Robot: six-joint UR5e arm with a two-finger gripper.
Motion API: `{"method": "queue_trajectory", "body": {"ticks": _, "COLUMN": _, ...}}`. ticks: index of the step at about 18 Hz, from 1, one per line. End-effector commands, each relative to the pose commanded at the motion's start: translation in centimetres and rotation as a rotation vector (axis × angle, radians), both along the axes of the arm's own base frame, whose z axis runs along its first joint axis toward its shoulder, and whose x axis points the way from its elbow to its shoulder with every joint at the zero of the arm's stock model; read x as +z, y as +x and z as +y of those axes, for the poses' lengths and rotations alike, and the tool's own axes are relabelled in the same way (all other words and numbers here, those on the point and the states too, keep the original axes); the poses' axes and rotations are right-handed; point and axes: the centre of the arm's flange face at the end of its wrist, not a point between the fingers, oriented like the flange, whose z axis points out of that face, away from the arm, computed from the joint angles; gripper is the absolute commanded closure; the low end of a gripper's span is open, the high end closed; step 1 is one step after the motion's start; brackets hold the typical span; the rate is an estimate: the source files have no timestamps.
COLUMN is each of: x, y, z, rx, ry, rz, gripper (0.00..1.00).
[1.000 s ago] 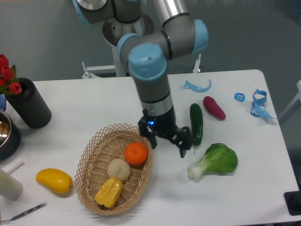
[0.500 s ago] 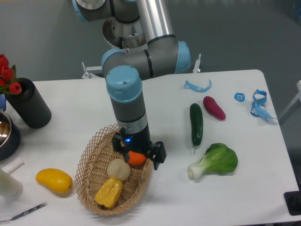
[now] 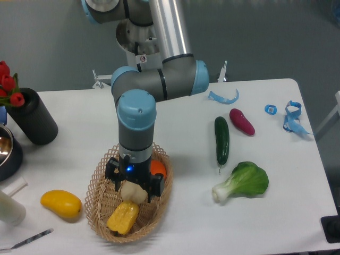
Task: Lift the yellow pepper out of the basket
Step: 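Lower the gripper around the yellow pepper and close on it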
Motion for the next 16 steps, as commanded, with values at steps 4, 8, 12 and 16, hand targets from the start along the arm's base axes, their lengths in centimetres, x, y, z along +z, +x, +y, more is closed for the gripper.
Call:
{"method": "queue_trajectory", "body": {"ticks": 4, "x": -1.0, "y": -0.1, "z": 1.1, "rx": -0.008, "ry": -0.006, "rz": -0.005, "gripper": 0.0}}
{"method": "queue_trajectory", "body": {"ticks": 8, "x": -1.8, "y": -0.3, "z": 1.4, "rx": -0.006, "ry": -0.013, "rz": -0.011, "gripper": 0.0}}
{"method": "queue_trajectory", "body": {"ticks": 12, "x": -2.8, "y": -0.3, "z": 1.5, "rx": -0.006, "ry": -0.026, "rz": -0.022, "gripper": 0.0}}
{"method": "queue_trajectory", "body": {"ticks": 16, "x": -3.3, "y": 0.1, "z": 1.9, "rx": -0.016, "ry": -0.028, "rz": -0.025, "gripper": 0.0}}
